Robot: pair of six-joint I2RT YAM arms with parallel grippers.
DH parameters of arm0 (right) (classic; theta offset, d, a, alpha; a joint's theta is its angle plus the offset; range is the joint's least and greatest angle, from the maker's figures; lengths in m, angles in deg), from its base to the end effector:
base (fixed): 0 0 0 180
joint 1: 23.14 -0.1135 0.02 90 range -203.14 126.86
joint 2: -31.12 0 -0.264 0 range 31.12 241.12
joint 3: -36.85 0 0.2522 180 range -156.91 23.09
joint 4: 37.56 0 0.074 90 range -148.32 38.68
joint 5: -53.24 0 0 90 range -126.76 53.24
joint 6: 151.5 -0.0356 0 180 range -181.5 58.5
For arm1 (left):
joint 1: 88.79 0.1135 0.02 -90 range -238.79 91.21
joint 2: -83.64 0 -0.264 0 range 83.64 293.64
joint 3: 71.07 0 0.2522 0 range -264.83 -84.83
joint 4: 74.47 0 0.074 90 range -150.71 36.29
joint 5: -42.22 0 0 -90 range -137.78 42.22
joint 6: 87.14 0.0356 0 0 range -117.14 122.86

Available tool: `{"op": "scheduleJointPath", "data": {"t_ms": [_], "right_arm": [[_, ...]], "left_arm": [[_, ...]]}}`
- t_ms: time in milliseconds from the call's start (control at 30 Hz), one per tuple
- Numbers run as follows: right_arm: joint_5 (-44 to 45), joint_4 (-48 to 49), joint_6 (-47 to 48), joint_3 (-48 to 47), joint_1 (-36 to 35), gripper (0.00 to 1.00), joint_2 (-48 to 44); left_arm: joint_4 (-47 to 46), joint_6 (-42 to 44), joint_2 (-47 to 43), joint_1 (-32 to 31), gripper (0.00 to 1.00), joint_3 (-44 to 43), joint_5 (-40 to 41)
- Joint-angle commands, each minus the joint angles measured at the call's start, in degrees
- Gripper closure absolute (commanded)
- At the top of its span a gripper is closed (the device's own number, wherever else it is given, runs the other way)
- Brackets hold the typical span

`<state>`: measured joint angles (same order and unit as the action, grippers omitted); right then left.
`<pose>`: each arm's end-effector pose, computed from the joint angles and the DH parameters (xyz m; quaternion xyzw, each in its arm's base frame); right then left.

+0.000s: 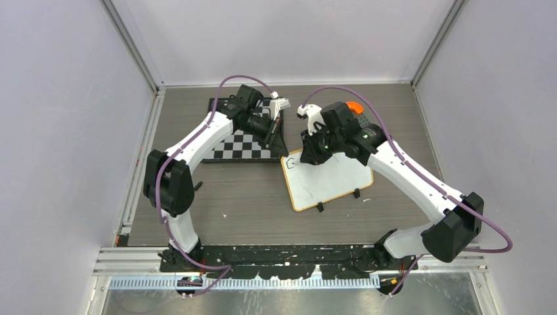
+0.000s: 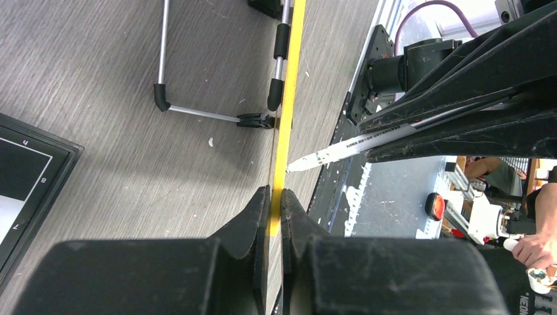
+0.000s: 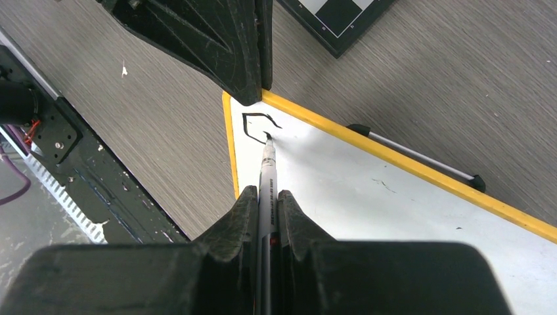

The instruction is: Write a sentence on the whiteboard

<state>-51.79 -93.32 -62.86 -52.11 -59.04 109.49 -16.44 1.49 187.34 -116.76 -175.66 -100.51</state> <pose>0.2304 0.1782 0.3416 -0.3197 0.8604 0.2353 0.3196 0.3281 -0.2063 0.2936 0.3199 0.8075 -0.4762 0.1373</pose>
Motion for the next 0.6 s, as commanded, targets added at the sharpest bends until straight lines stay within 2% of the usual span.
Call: {"op": "scheduleJointPath", "data": {"t_ms": [0, 267, 567], "right_arm": [[0.75, 1.55, 0.92, 0.67, 0.13, 1.0, -1.31], [-0.84, 0.61, 1.01, 2.56, 0.18, 1.0, -1.8], [-2.59, -1.5, 1.02, -1.2, 0.86, 1.0, -4.29]], "left_arm": [[0.53, 0.22, -0.95, -0.86, 1.0, 0.31, 0.06], [0.57, 0.36, -0.91, -0.85, 1.0, 0.37, 0.25], [0.9, 0.49, -1.08, -0.86, 1.0, 0.47, -0.37]]}}
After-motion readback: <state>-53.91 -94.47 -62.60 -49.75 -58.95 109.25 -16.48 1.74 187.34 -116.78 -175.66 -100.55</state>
